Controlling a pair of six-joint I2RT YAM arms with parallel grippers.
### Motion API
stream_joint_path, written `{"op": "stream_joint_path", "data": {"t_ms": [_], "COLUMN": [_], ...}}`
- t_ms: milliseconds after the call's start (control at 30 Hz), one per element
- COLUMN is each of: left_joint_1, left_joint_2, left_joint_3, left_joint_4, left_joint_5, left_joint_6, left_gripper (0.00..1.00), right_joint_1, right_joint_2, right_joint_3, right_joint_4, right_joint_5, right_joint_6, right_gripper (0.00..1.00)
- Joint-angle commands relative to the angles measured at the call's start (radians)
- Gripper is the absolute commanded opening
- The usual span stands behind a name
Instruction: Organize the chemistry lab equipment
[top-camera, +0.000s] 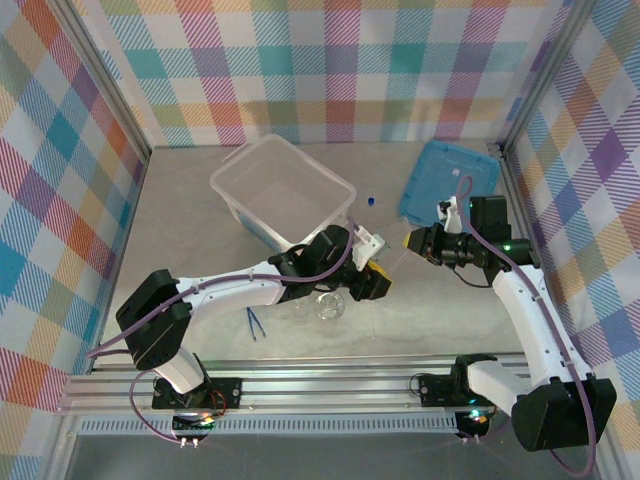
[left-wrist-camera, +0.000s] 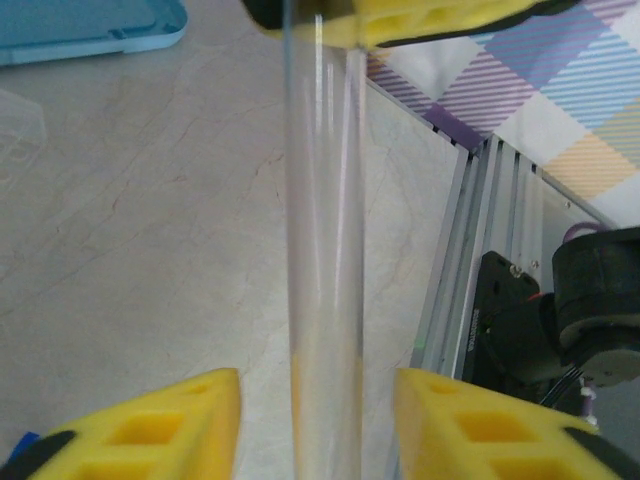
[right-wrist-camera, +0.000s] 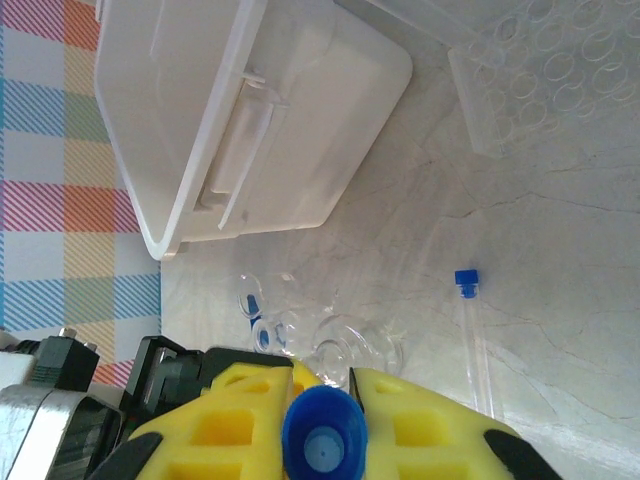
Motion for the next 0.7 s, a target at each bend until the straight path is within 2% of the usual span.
{"op": "stream_joint_path", "data": {"t_ms": [0,233,467,667], "left_joint_1": [0.011,0.017,0.043,0.079], "left_joint_2": [-0.025,-0.054,-0.097,-0.120], "left_joint_3": [-0.003,-0.014,-0.049,-0.067], "left_joint_4": [0.018,0.005,-0.005,-0.017], "left_joint_5": [0.005,-0.043,-0.141,-0.180], "left_joint_6": [-0.003,-0.007,-0.036,-0.072], "left_gripper": [0.52,0.62,0.63,0.63], "right_joint_1": [-0.009,-0.008,-0.009,-0.008], "right_joint_2": [-0.013,-0.026,-0.038,-0.039], "right_joint_3": [0.012,0.009,0.021,0.034], "right_joint_4": [-0.007,-0.011,-0.020,-0.029], "right_joint_5": [-0.005,0.013,0.049,0.082], "right_joint_6": [-0.016,-0.017,-0.018,-0.022], "right_gripper": [0.16,0.16,0.16,0.16]}}
